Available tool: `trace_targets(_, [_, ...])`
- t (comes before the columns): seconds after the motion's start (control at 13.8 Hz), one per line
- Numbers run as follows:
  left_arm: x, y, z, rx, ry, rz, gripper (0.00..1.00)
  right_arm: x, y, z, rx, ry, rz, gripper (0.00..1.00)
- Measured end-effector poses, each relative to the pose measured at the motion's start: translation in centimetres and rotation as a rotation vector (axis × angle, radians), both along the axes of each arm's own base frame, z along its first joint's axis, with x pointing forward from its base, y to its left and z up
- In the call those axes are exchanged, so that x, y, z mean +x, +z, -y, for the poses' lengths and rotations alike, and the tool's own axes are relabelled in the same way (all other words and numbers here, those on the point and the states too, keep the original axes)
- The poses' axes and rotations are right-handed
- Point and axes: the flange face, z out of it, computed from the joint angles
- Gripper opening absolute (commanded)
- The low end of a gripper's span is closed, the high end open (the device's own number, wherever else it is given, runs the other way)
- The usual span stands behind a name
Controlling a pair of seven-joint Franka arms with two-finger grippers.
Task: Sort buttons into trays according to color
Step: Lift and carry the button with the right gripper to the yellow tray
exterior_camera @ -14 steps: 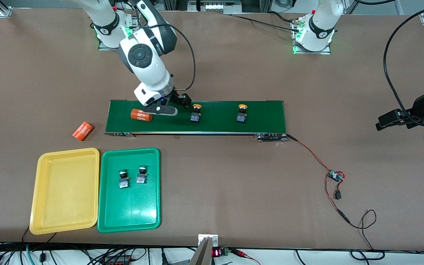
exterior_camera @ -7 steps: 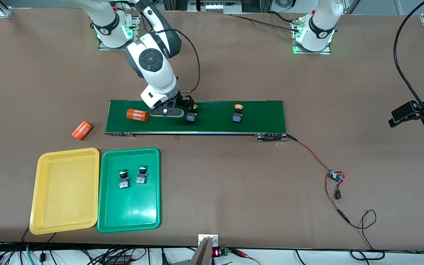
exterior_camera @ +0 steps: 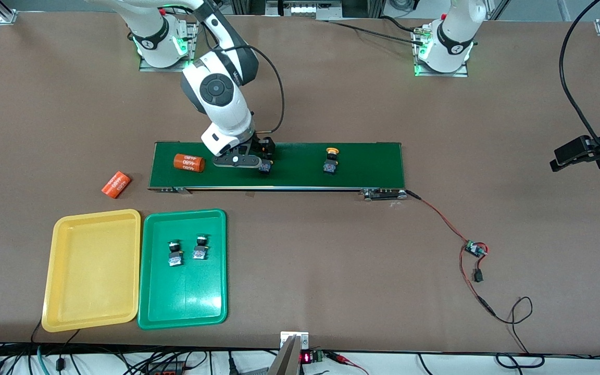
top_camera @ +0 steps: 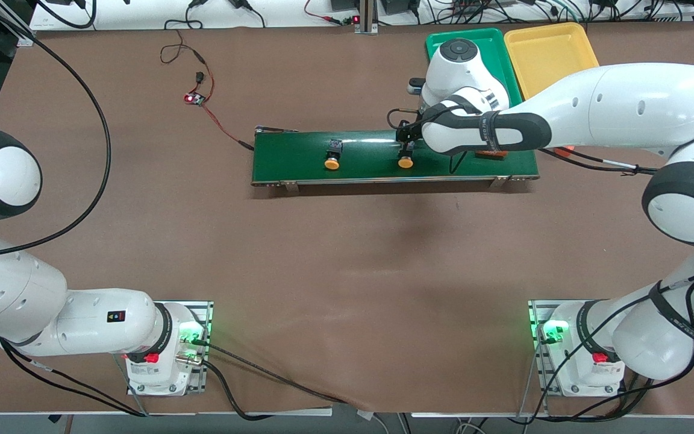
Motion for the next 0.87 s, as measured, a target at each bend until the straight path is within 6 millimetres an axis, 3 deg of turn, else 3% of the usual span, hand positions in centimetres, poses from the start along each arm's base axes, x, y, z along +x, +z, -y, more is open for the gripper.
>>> trace_targets(0.29, [-0.1, 0.2, -0.2, 0.001, 0.004, 0.003, 1.0, 0.4, -0.9, -0.4, -0.006, 0.006, -0.002, 1.0])
trace_targets(0.51, [-0.1, 0.2, -0.5, 0.002, 0.009, 0.003, 1.0, 0.5, -1.3, -0.3, -0.024, 0.023, 0.004, 0.79])
trace_targets(0.79, [-0.1, 0.2, -0.5, 0.002, 0.009, 0.003, 1.0, 0.6, -2.2, -0.1, -0.05, 0.051, 0.011, 0.64])
trace_targets(0.87, [-0.1, 0.2, -0.5, 0.002, 0.009, 0.003, 1.0, 0.6, -2.4, 0.0, -0.053, 0.055, 0.01, 0.56])
